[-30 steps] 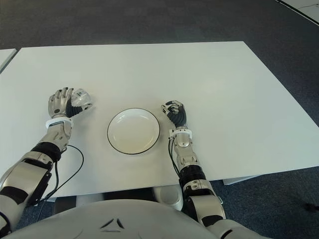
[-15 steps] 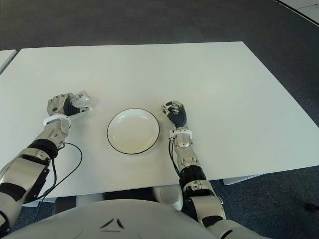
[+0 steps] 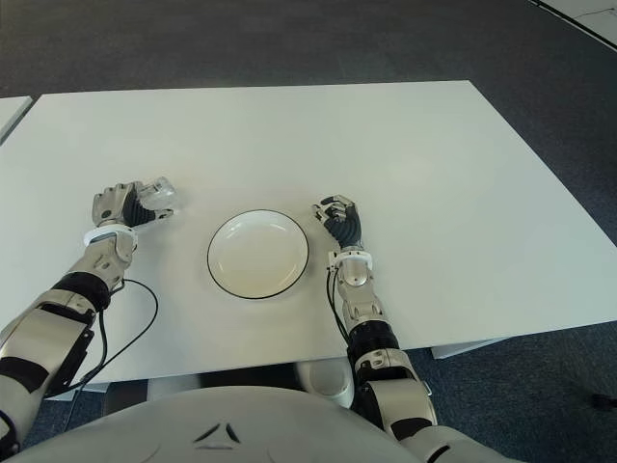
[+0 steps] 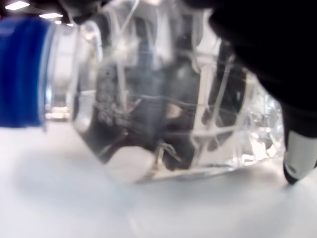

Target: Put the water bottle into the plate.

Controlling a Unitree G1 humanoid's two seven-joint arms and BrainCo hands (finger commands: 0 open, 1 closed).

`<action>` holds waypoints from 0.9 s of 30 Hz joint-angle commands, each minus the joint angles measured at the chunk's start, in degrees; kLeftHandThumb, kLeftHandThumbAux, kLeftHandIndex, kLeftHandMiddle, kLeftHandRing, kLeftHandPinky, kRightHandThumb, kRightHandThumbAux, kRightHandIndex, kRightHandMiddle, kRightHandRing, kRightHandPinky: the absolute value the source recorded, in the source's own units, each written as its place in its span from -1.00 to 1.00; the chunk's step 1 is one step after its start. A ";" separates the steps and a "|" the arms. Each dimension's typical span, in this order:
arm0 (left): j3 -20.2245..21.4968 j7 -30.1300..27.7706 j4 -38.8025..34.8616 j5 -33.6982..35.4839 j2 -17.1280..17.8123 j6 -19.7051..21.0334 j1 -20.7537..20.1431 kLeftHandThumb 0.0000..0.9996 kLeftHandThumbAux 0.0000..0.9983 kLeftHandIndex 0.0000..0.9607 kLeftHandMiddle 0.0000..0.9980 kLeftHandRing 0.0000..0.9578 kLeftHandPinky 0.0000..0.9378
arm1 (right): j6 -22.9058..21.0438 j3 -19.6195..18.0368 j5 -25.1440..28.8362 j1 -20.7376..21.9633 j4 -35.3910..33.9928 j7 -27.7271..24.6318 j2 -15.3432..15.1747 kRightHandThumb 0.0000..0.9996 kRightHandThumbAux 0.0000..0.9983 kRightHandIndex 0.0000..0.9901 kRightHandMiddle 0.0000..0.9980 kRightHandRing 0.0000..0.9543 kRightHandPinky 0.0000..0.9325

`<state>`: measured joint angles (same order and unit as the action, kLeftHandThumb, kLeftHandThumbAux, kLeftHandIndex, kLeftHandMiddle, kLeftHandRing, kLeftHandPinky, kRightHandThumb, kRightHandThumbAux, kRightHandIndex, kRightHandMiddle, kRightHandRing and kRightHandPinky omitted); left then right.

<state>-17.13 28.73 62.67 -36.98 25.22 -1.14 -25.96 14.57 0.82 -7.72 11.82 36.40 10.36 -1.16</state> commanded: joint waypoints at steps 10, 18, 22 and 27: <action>-0.37 -2.81 0.05 3.07 -2.79 0.02 5.81 0.70 0.34 -0.18 0.09 0.77 0.85 | -5.30 -0.45 0.59 -4.02 3.67 -0.42 0.24 0.40 0.47 -0.13 0.39 0.43 0.44; -0.45 -3.11 -1.65 3.20 -2.84 1.17 6.10 0.70 0.34 -0.18 0.09 0.77 0.84 | -5.29 -0.56 0.71 -3.84 3.90 -0.45 0.22 0.40 0.47 -0.13 0.39 0.43 0.45; -0.29 -3.34 -3.93 3.34 -2.54 1.70 6.47 0.70 0.34 -0.18 0.09 0.76 0.83 | -5.25 -0.78 0.91 -3.55 4.46 -0.61 0.08 0.40 0.47 -0.13 0.39 0.43 0.45; 0.30 -6.33 -11.28 3.39 -0.96 4.89 5.86 0.70 0.34 -0.18 0.10 0.77 0.85 | -5.23 -0.93 0.89 -3.33 4.83 -0.43 0.09 0.40 0.47 -0.13 0.38 0.42 0.44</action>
<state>-16.32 27.16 53.66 -34.72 25.52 1.30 -22.89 14.57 0.53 -7.68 12.00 36.65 10.38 -1.21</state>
